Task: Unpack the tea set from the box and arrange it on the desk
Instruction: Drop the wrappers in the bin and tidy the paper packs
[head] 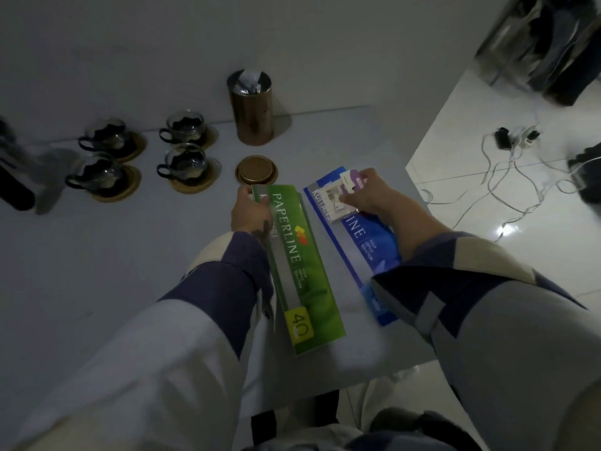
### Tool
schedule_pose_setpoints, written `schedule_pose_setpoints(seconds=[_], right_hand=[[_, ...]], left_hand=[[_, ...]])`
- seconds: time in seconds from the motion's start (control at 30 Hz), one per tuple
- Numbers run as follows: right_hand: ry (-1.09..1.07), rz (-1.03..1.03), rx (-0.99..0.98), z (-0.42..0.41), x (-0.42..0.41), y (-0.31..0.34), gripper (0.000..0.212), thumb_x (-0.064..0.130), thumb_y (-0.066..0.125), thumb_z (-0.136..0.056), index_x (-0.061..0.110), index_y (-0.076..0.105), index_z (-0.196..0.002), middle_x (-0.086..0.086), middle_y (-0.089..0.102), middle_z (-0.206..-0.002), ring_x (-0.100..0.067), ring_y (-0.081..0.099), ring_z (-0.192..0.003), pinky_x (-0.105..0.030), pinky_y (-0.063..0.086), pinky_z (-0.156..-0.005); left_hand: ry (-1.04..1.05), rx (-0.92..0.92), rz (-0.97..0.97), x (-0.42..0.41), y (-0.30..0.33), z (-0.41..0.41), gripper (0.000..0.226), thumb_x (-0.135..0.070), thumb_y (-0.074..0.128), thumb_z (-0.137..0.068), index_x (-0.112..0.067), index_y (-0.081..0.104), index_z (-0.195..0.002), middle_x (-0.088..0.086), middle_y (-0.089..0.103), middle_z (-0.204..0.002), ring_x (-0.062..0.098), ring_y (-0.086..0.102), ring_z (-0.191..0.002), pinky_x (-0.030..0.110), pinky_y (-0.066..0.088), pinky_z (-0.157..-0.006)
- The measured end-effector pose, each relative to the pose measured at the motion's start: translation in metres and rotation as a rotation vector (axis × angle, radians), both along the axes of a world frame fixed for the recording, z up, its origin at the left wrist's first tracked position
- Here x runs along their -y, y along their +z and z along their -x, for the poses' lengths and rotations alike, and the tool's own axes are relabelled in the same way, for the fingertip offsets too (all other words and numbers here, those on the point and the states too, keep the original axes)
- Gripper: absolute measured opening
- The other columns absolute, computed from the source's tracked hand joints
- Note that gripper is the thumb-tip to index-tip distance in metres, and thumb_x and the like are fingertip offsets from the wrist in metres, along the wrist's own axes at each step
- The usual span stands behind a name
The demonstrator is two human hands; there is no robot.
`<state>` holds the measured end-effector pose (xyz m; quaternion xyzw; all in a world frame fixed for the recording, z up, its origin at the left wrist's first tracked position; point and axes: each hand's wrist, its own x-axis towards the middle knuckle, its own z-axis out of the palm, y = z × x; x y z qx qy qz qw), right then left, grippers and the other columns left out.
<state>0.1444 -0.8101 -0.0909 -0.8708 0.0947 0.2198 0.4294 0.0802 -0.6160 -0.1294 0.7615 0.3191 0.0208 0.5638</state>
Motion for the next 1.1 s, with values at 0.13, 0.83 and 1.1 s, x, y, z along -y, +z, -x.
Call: schedule_pose_setpoints(seconds=[0.13, 0.83, 1.1], right_hand=[[-0.12, -0.368, -0.038, 0.006, -0.009, 0.044, 0.063, 0.016, 0.069, -0.087, 0.013, 0.033, -0.138, -0.012, 0.06, -0.119, -0.026, 0.065, -0.099, -0.041, 0.056, -0.079], [-0.167, -0.356, 0.194, -0.159, -0.037, -0.027, 0.04, 0.021, 0.07, -0.085, 0.012, 0.054, -0.121, -0.006, 0.067, -0.112, -0.023, 0.065, -0.1, -0.041, 0.054, -0.091], [-0.101, 0.034, 0.233, -0.216, -0.061, -0.072, 0.059, 0.04, 0.07, -0.08, 0.014, 0.053, -0.131, -0.009, 0.058, -0.126, -0.026, 0.056, -0.113, -0.042, 0.047, -0.098]], left_hand=[[-0.026, 0.088, 0.079, 0.004, 0.018, -0.01, 0.01, -0.022, 0.053, -0.092, -0.018, 0.053, -0.102, 0.007, 0.063, -0.099, 0.033, 0.064, -0.098, 0.047, 0.053, -0.09], [-0.039, 0.157, 0.374, 0.053, 0.046, -0.182, 0.015, -0.016, 0.043, -0.1, -0.018, 0.056, -0.108, 0.001, 0.065, -0.091, 0.015, 0.065, -0.079, 0.027, 0.054, -0.069], [-0.029, 0.038, 0.319, 0.045, 0.011, -0.22, 0.017, -0.01, 0.046, -0.097, -0.02, 0.059, -0.1, -0.001, 0.065, -0.094, 0.018, 0.064, -0.092, 0.034, 0.054, -0.081]])
